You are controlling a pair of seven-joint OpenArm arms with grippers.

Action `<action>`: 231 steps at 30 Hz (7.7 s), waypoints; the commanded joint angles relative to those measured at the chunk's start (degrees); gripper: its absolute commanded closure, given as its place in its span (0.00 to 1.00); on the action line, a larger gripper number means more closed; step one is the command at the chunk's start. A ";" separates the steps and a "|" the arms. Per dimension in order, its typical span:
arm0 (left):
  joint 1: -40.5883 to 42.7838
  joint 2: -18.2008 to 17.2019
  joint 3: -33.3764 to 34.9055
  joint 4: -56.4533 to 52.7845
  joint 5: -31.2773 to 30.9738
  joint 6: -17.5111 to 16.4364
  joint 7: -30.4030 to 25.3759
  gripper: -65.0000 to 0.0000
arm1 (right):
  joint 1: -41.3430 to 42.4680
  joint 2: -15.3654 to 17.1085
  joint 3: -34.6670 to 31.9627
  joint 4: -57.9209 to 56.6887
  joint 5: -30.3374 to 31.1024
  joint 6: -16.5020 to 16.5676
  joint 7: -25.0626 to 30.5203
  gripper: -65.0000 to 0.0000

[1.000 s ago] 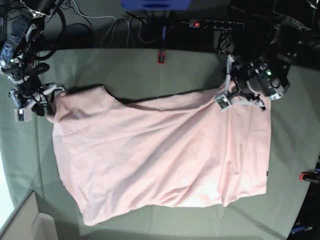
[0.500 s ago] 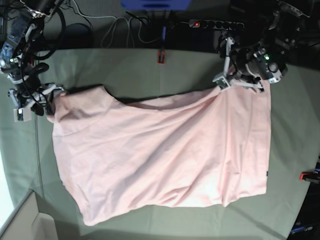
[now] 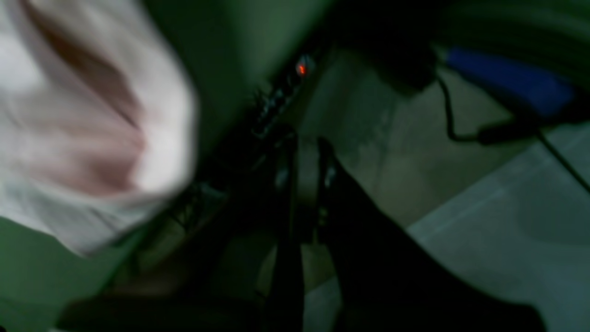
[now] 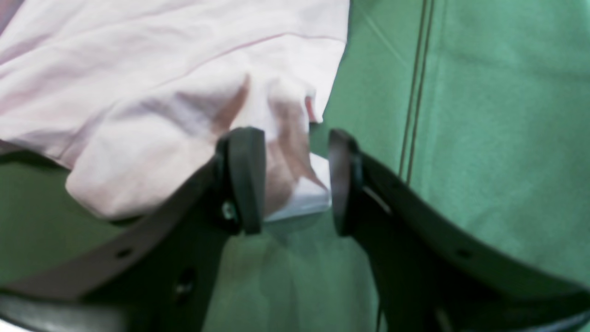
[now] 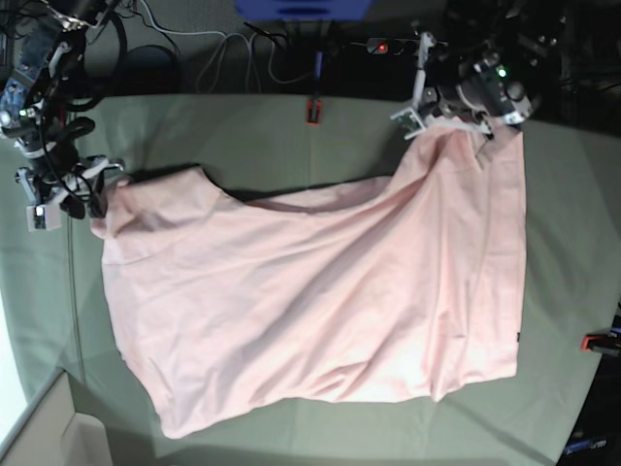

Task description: Layout the t-shirt on the table in an organized manner, then fold the t-shirt properly

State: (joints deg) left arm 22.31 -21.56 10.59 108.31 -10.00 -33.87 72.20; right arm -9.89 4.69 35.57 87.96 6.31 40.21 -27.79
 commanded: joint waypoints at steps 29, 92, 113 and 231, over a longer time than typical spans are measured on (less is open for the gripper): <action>-12.15 11.23 -35.25 -7.43 -0.86 -0.64 -4.47 0.32 | 0.70 0.63 -0.28 0.96 0.95 -0.21 1.64 0.64; 7.28 19.23 -48.17 -5.50 -1.12 -1.52 -6.58 0.78 | 0.26 1.42 0.16 0.87 0.95 -0.21 1.64 0.64; 0.68 19.85 -59.07 -14.82 -0.86 -6.13 -6.58 0.04 | 0.62 1.42 -0.19 0.87 0.95 -0.21 1.64 0.64; -31.23 16.68 -59.78 -39.61 16.20 -6.13 -22.84 0.23 | 37.01 12.32 -13.11 -37.37 0.95 -0.21 2.16 0.49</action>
State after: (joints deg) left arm -8.01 -4.25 -49.06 68.07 6.83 -40.12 49.28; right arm 25.41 16.21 22.37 49.69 6.28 39.64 -27.11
